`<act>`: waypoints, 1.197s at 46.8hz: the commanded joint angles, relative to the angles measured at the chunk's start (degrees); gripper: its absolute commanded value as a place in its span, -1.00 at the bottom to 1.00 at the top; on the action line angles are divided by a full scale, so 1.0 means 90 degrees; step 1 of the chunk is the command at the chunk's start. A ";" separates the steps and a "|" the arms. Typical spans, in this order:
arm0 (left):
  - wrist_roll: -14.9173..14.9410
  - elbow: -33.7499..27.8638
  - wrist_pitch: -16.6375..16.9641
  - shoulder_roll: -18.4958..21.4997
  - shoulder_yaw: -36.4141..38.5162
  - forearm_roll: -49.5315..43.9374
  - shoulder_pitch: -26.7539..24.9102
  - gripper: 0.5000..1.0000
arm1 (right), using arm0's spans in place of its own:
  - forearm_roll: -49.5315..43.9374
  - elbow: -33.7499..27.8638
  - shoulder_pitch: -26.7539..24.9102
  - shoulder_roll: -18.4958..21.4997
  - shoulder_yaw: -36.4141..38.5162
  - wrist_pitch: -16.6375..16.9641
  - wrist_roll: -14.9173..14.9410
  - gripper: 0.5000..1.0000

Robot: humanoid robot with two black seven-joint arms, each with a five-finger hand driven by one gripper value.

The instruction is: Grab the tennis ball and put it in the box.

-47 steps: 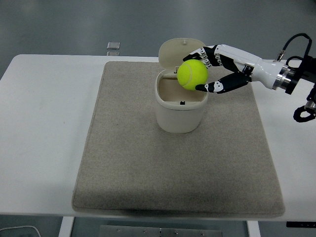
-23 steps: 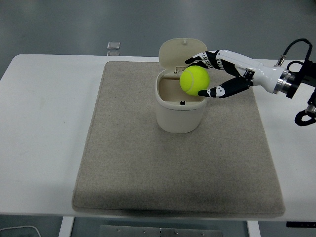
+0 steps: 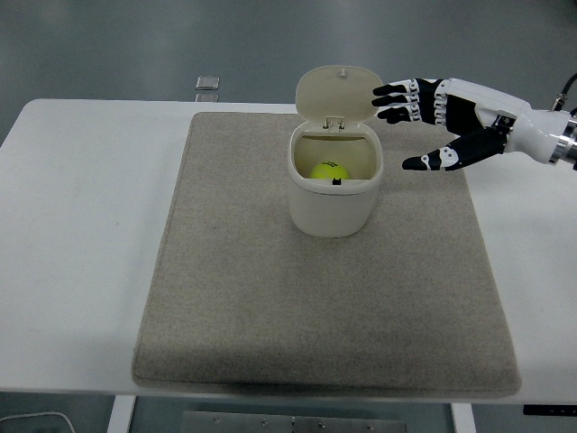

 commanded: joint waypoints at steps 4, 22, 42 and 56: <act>0.0001 0.0000 0.0000 0.0000 0.0000 0.0000 0.0001 0.97 | 0.0509 -0.0493 -0.0054 -0.0117 -0.0024 0.0086 -0.0002 0.63; 0.0001 0.0000 0.0000 0.0000 0.0000 0.0000 0.0001 0.97 | 0.2627 -0.2046 -0.0210 0.0243 0.0006 0.0086 -0.0890 0.62; 0.0001 0.0000 0.0000 0.0000 0.0000 0.0000 0.0001 0.97 | 0.4620 -0.3052 -0.0269 0.1210 -0.0004 -0.0423 -0.1867 0.62; 0.0001 0.0000 0.0000 0.0000 0.0000 0.0000 0.0001 0.97 | 0.4659 -0.3082 -0.0337 0.1338 0.0093 -0.0541 -0.1818 0.64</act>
